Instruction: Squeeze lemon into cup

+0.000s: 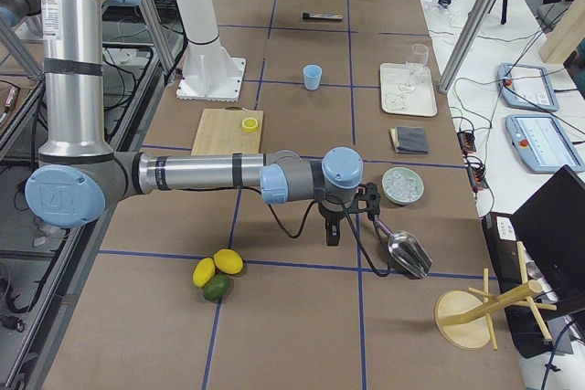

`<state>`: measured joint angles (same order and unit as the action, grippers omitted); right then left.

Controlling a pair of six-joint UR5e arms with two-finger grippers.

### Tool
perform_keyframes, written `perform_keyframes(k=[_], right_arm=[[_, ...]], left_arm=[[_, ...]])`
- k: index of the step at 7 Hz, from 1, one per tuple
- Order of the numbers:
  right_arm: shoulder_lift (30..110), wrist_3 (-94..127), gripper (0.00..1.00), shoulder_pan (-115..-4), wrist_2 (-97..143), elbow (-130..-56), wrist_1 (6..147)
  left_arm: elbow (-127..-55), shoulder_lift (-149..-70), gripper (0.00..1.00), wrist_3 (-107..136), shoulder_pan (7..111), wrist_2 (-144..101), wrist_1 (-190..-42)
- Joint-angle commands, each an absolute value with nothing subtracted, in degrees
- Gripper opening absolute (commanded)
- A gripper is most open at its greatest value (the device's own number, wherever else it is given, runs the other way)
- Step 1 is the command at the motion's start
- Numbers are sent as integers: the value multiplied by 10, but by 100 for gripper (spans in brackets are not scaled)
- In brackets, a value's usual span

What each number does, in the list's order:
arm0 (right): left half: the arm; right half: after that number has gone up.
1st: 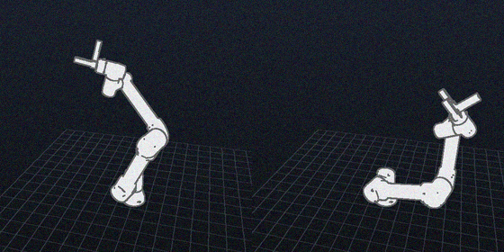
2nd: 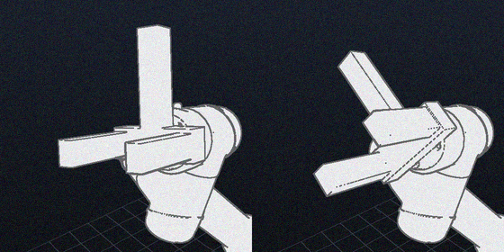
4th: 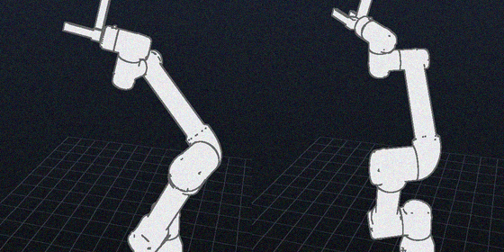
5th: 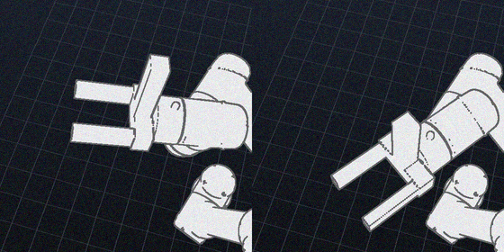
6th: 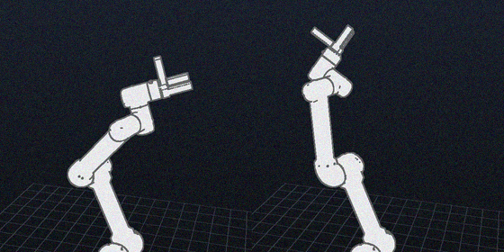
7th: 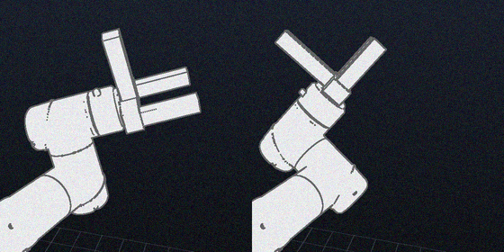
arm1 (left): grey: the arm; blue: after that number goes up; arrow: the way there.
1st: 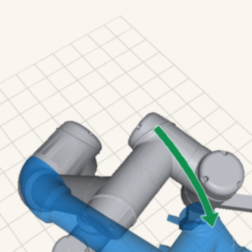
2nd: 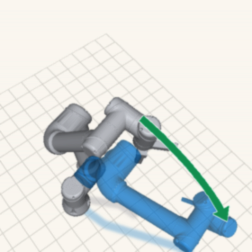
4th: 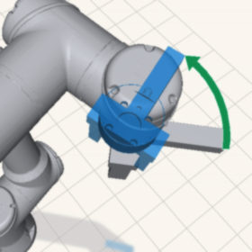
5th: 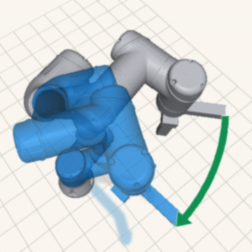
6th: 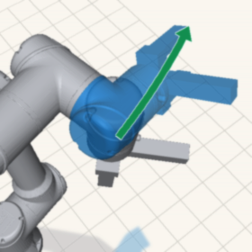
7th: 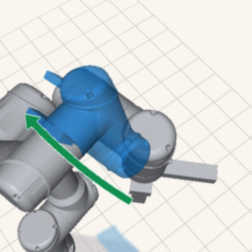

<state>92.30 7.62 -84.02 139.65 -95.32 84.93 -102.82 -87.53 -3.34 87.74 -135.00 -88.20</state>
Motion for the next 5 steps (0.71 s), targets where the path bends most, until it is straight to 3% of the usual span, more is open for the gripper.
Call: perform_keyframes(k=[1, 5], right_arm=[[935, 76, 100, -841, 1404, -955, 848], [934, 76, 100, -840, 1401, -973, 846]], left_arm=[[-1032, -874, 100, -33, 875, -1349, -880], [-1040, -870, 100, -34, 874, -1357, -888]])
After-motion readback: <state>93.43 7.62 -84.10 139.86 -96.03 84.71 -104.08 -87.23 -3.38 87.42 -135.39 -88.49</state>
